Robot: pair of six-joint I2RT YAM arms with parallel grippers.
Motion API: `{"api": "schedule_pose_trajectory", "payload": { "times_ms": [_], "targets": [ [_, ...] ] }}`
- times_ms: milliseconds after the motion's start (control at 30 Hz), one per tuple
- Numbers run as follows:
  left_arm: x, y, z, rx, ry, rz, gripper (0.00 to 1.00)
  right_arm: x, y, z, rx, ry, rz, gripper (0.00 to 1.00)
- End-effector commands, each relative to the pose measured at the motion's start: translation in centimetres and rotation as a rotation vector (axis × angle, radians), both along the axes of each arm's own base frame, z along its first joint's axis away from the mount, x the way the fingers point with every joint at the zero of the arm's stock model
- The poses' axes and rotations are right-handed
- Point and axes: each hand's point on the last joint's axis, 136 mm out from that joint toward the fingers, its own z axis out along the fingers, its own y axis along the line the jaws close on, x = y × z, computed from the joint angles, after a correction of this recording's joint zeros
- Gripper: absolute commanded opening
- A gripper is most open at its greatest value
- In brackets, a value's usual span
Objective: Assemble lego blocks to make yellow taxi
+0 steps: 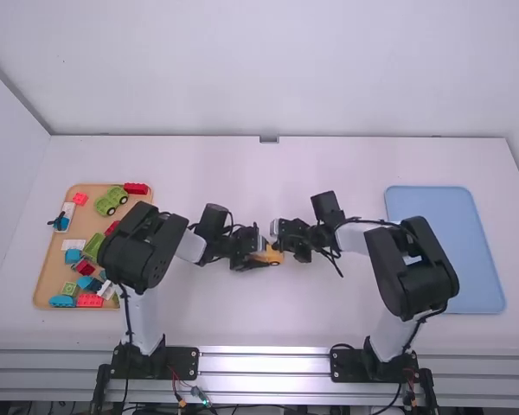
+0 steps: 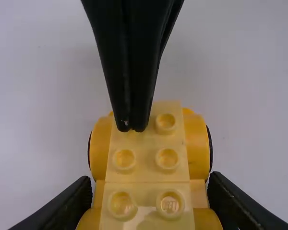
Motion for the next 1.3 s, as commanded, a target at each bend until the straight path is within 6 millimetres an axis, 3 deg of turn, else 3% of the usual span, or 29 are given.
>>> {"api": "schedule_pose_trajectory", "payload": {
  "times_ms": [0, 67, 100, 133, 167, 200, 233, 333, 400, 433, 467, 600, 700, 800, 900, 933, 1133, 1233, 1267],
  "targets": [
    [-0.6, -0.3, -0.8, 0.02, 0.004, -0.013, 0.49, -1.9, -0.5, -1.3, -0.034, 0.046, 0.004, 0.0],
    [-0.3, -0.1, -0.8, 0.022, 0.002, -0.005, 0.52, -1.0, -0.6, 2.1, 0.064, -0.012, 0.007, 0.01],
    [-0.3, -0.1, -0.8, 0.021, 0.002, -0.006, 0.52, -0.9, -0.7, 2.3, 0.07, -0.015, 0.005, 0.01],
    [-0.4, -0.1, -0.8, 0.02, 0.001, -0.007, 0.55, 0.0, -1.2, 4.1, 0.105, -0.039, -0.025, 0.19],
    [-0.4, -0.2, -0.7, 0.019, 0.0, -0.01, 0.56, 0.6, -1.8, 5.0, 0.115, -0.044, -0.061, 0.47],
    [-0.5, -0.3, -0.8, 0.02, 0.0, -0.012, 0.56, 0.9, -2.1, 5.5, 0.117, -0.043, -0.083, 0.66],
    [-0.5, -0.3, -0.8, 0.022, -0.001, -0.012, 0.56, 1.5, -2.7, 6.0, 0.112, -0.033, -0.134, 0.99],
    [-0.4, -0.3, -0.8, 0.021, -0.002, -0.012, 0.58, 2.5, -4.1, 6.8, 0.084, -0.002, -0.243, 0.99],
    [-0.4, -0.3, -0.8, 0.022, -0.002, -0.011, 0.72, 2.6, -4.9, 6.8, 0.052, 0.003, -0.285, 0.99],
    [-0.3, -0.2, -0.7, 0.02, 0.01, -0.001, 0.96, 2.5, -5.1, 6.6, 0.037, 0.008, -0.292, 0.99],
    [-0.2, -0.1, -0.7, 0.018, 0.016, 0.007, 0.99, 2.5, -5.1, 6.6, 0.036, 0.009, -0.292, 0.99],
    [1.6, 1.3, -0.9, 0.064, 0.09, 0.13, 0.99, 2.3, -5.1, 6.5, 0.032, 0.021, -0.292, 0.99],
    [1.1, 2.8, -0.1, 0.114, 0.116, 0.121, 0.99, 2.4, -5.1, 6.5, 0.033, 0.018, -0.292, 0.99],
    [0.6, 4.1, 1.3, 0.15, 0.135, 0.112, 0.99, 2.5, -5.1, 6.6, 0.033, 0.011, -0.294, 0.99],
    [0.1, 7.4, 4.5, 0.261, 0.173, 0.167, 0.99, 2.7, -5.4, 6.4, 0.016, 0.001, -0.303, 0.99],
    [0.1, 7.5, 4.6, 0.267, 0.175, 0.173, 0.99, 2.7, -5.4, 6.4, 0.015, 0.0, -0.304, 0.99],
    [2.5, 13.4, 10.4, 0.327, 0.329, 0.624, 0.99, 3.4, -5.2, 6.9, 0.037, -0.038, -0.303, 0.99],
    [3.9, 17.2, 11.3, 0.352, 0.363, 0.904, 0.99, 3.9, -5.1, 7.2, 0.047, -0.048, -0.318, 0.99],
    [4.1, 19.8, 11.4, 0.377, 0.388, 1.076, 0.99, 4.2, -5.1, 7.4, 0.054, -0.049, -0.334, 0.99]
  ]
}}
